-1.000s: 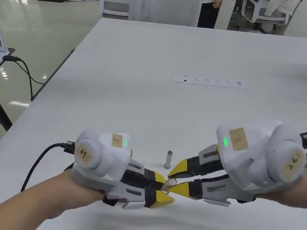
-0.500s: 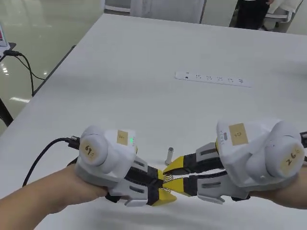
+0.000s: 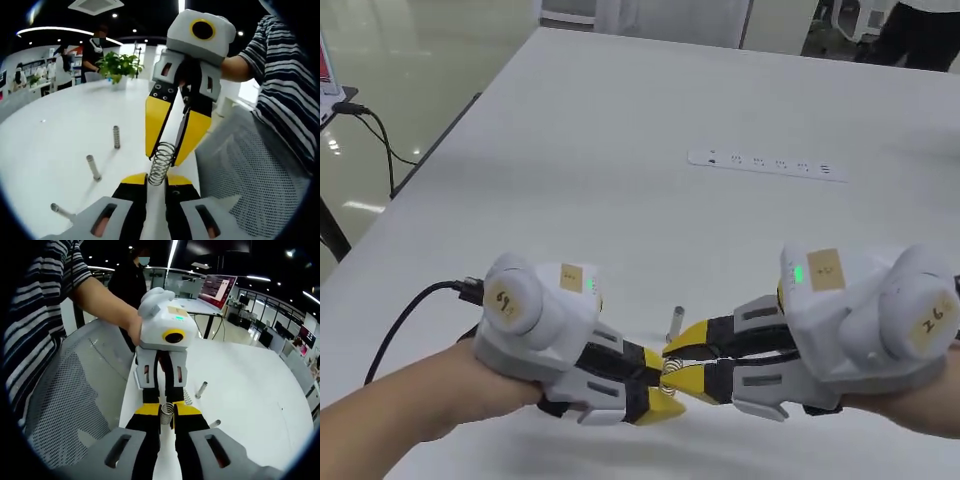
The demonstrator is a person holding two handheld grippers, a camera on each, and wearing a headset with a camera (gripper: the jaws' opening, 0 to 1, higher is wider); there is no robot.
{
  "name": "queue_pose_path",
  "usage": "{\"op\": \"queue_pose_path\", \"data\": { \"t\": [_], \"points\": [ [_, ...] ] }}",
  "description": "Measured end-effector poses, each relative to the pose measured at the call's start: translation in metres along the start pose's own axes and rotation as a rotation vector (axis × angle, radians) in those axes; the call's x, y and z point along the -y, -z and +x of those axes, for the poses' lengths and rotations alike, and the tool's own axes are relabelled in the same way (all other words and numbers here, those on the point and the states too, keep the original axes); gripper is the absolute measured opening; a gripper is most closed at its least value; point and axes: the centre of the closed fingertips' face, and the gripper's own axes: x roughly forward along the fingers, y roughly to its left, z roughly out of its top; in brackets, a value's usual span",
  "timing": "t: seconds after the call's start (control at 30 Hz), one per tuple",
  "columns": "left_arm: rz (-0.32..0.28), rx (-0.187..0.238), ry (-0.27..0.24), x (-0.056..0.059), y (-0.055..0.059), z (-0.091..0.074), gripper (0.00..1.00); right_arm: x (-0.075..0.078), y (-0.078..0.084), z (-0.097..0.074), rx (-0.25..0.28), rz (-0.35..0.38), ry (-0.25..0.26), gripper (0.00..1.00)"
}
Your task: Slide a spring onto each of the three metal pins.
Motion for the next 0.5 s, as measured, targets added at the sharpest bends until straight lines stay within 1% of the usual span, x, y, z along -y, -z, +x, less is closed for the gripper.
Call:
{"op": "queue_pose_path", "data": {
  "t": [0.1, 0.23, 0.37, 0.5],
  "points": [
    [-0.025, 0.005, -0.009, -0.001, 0.000, 0.000, 0.09, 0.000, 0.000, 0.000, 0.000, 0.001, 0.003, 0.07],
    [-0.031, 0.012, -0.016, -0.003, -0.002, -0.002, 0.12, 0.002, 0.002, 0.000, -0.006, 0.002, 0.009, 0.07],
    [-0.038, -0.004, -0.028, -0.006, 0.004, -0.007, 0.12, 0.005, 0.003, -0.001, -0.011, 0.001, 0.020, 0.07],
    [-0.052, -0.001, -0.045, -0.010, 0.006, -0.014, 0.15, 0.008, 0.006, -0.002, -0.018, 0.003, 0.028, 0.07]
  ]
}}
